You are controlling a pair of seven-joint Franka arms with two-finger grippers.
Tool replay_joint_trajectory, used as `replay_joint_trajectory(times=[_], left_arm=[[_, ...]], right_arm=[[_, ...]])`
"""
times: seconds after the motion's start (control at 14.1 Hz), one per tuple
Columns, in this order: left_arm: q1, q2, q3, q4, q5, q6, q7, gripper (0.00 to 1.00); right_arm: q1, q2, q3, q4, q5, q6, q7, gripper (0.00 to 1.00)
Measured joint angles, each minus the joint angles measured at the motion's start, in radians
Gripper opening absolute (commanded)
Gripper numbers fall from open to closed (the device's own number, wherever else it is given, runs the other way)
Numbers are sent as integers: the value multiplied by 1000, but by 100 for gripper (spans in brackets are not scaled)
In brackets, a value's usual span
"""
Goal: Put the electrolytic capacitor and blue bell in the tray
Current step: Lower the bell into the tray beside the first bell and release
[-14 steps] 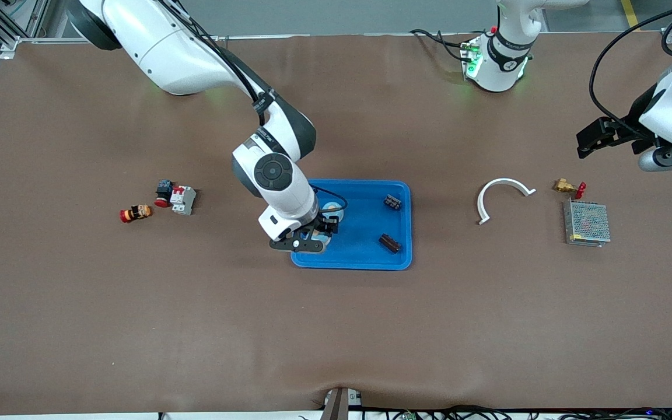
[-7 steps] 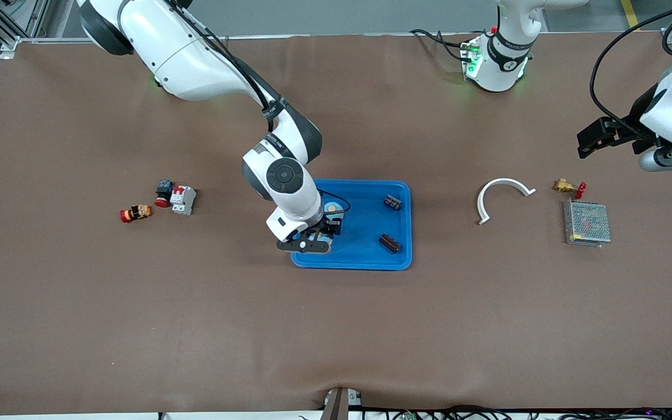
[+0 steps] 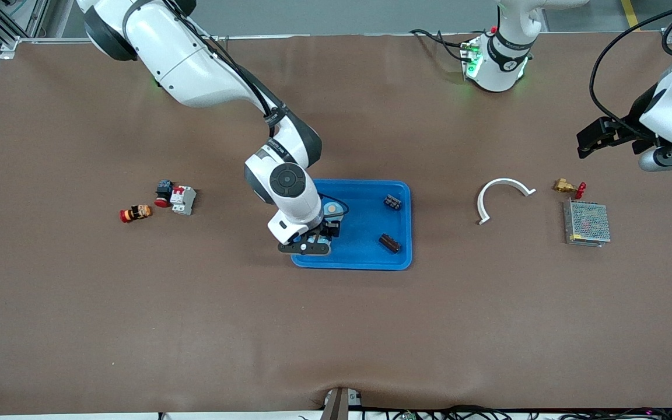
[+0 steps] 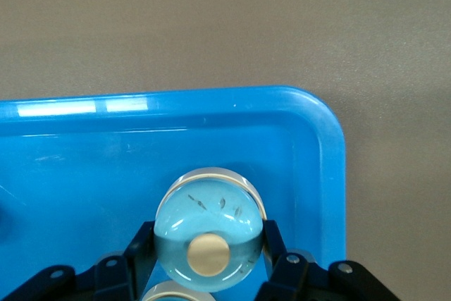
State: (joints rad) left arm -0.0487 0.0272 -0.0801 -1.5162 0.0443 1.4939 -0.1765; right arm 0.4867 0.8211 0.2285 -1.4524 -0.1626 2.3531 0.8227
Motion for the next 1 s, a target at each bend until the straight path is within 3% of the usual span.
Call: replay_joint_trajectory(times=[0.78, 0.85, 1.0], left_arm=[[3, 0, 5, 0, 0, 0, 1, 100], [3, 0, 5, 0, 0, 0, 1, 100], [3, 0, 5, 0, 0, 0, 1, 100]], right_arm=[[3, 25, 0, 0, -18, 28, 0, 45], [4, 26, 0, 0, -18, 28, 0, 50], [6, 26, 0, 0, -19, 28, 0, 100]])
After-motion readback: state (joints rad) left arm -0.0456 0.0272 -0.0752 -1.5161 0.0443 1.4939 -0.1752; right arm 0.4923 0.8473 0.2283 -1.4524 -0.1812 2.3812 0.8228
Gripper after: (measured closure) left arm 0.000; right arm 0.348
